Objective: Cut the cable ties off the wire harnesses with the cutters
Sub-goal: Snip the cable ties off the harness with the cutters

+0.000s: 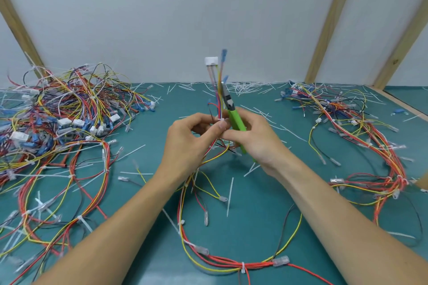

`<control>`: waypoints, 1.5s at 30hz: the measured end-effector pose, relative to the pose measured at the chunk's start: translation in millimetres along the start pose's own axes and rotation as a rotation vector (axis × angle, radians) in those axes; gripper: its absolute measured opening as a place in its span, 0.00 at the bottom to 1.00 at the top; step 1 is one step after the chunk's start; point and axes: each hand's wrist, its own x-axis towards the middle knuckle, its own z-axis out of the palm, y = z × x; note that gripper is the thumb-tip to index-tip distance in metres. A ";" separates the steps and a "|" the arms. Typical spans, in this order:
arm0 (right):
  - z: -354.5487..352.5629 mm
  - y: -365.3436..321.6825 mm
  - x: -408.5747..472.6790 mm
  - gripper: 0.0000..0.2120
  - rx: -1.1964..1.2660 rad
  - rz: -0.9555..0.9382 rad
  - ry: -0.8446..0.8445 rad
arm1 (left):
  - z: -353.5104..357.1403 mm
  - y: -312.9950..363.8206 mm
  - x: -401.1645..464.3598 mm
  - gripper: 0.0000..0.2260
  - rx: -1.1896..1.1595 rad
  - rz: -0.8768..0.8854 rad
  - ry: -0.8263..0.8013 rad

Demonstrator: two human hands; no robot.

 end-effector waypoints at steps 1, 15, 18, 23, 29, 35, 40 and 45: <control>2.0 -0.2 -0.9 0.13 -0.034 -0.045 -0.019 | -1.0 -1.6 1.2 0.06 -0.008 -0.007 0.002; -18.2 -4.0 8.8 0.12 -0.069 0.124 0.337 | -20.1 -23.4 20.1 0.10 0.027 -0.176 0.287; -42.3 7.4 16.0 0.19 -0.443 0.203 0.444 | -25.5 -25.1 23.8 0.09 -0.069 -0.208 0.342; -53.7 33.9 12.0 0.23 -1.150 0.284 0.323 | -17.8 -22.8 19.7 0.10 -0.139 -0.205 0.223; -52.2 34.3 13.6 0.23 -1.079 0.280 0.347 | -16.2 -11.5 13.9 0.08 -0.216 -0.147 0.128; -28.3 0.8 9.0 0.03 -0.502 -0.152 0.495 | -14.9 -3.2 11.7 0.06 -0.295 -0.193 0.075; 5.4 -8.0 -2.1 0.07 -0.288 -0.062 0.123 | -13.7 -0.7 10.4 0.08 -0.338 -0.186 -0.015; 2.5 -6.5 -1.0 0.05 -0.189 0.015 0.177 | -14.8 -1.7 8.4 0.09 -0.339 -0.167 -0.111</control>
